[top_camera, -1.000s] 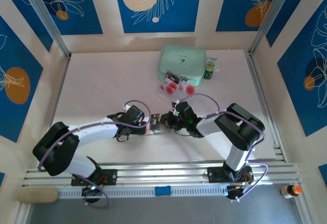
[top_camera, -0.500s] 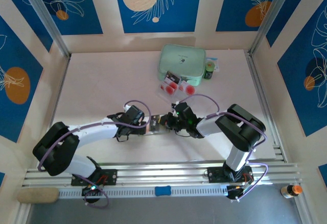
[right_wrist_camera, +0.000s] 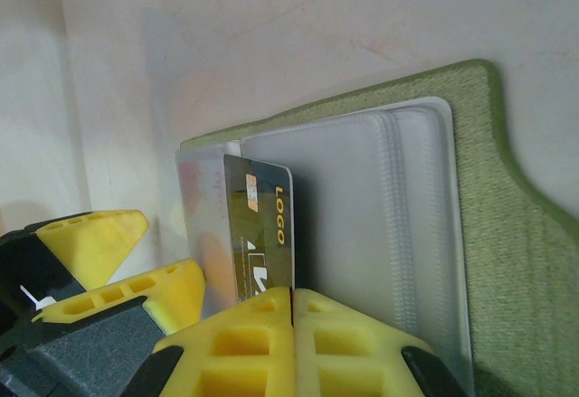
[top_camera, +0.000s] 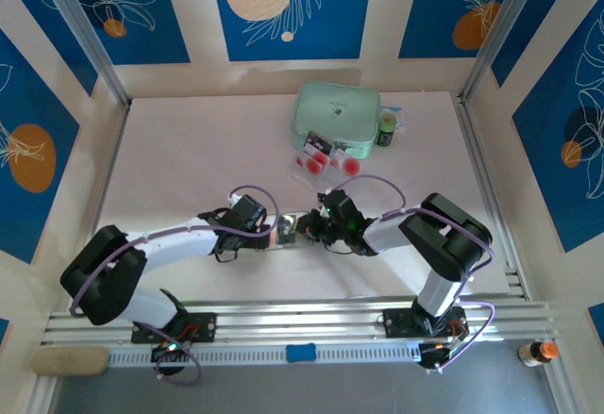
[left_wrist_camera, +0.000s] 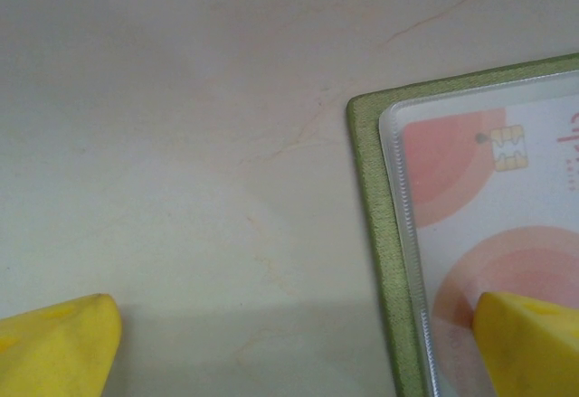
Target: Put the credit cards into the card holder
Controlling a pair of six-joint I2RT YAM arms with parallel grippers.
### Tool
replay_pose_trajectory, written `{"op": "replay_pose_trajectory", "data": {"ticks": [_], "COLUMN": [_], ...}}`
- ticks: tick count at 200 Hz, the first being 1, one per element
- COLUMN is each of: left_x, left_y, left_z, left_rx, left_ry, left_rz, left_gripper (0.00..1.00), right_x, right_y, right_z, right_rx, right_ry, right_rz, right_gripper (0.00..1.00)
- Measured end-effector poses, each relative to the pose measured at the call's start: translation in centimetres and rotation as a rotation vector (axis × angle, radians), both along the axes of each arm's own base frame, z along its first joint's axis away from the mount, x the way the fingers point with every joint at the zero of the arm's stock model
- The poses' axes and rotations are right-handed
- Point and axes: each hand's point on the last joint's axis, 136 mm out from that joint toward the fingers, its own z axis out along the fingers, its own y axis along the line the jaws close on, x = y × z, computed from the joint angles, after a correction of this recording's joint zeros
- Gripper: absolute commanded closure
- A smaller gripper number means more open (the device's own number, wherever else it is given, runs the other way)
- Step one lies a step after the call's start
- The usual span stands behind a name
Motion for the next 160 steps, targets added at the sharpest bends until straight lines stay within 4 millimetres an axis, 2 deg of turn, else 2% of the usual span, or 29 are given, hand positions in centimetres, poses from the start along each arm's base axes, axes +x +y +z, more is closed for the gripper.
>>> {"op": "replay_pose_trajectory", "data": {"ticks": [66,128,160], "left_x": [0.1,0.0,0.0], "left_y": [0.0,-0.1,-0.1], "left_z": [0.0,0.0,0.1], "left_rx": [-0.002,-0.003,-0.010], "left_ry": [-0.002,-0.002,0.000], "left_rz": [0.000,0.000,0.003], "left_gripper": [0.00,0.00,0.00], "right_x": [0.1,0.3,0.4], "right_y": [0.8,2.5,3.5], "right_z": [0.6,-0.1,0.2], "right_rx": [0.003,-0.001,-0.017], "right_ry": [0.013,0.063,0.079], "right_rz": [0.029,0.095,0.156], "right_gripper": [1.00,1.00,0.74]}}
